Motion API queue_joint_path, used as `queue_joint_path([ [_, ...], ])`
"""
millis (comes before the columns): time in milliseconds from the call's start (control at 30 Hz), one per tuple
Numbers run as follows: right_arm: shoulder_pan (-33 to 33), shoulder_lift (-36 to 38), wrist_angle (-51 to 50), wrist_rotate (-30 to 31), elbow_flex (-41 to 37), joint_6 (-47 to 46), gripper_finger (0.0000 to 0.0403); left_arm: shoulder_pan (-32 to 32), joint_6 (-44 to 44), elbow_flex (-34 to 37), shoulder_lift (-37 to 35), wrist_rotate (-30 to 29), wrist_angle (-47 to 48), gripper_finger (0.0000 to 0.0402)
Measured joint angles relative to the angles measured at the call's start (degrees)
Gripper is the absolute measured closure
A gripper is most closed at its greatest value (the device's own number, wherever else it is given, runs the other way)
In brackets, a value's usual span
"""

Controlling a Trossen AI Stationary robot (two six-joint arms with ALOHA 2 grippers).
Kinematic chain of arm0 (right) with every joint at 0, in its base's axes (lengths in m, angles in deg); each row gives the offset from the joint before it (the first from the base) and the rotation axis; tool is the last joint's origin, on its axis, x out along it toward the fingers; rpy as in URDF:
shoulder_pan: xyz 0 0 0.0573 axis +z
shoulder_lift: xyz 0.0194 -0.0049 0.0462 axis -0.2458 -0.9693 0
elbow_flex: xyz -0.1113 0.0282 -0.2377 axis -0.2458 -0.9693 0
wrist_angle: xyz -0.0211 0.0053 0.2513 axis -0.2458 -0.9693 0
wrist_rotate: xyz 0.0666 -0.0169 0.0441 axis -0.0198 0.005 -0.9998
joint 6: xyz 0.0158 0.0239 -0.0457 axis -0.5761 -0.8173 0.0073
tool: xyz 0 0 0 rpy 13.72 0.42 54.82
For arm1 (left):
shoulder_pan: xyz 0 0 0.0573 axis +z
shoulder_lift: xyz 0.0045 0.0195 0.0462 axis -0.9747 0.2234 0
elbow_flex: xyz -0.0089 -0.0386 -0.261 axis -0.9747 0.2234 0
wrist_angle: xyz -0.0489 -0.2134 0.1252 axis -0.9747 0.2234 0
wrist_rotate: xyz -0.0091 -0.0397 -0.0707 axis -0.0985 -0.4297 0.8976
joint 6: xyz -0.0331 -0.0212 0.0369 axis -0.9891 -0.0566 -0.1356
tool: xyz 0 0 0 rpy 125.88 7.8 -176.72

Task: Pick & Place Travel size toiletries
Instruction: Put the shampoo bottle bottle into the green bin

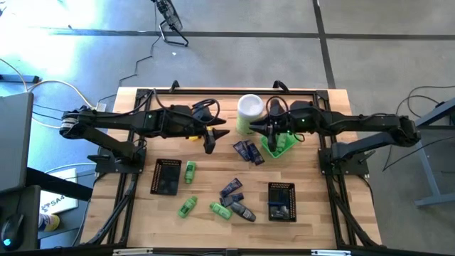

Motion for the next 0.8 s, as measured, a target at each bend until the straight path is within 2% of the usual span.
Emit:
queue_joint_path([
  [267,0.0,0.0,3.7,0.4,0.0,6.9,0.0331,0.0,-7.5,0.0,0.0,0.2,4.8,0.0202],
  [500,0.0,0.0,9.0,0.5,0.0,12.6,0.0331,-1.4,-9.2,0.0,0.0,1.8,5.0,0.0202],
  [667,0.0,0.2,10.4,1.0,0.0,12.8,0.0331,-3.2,-9.1,0.0,0.0,1.2,5.9,0.0202],
  [800,0.0,0.6,10.6,3.8,0.0,12.7,0.0331,-4.0,-10.8,0.0,0.0,0.9,9.4,0.0202],
])
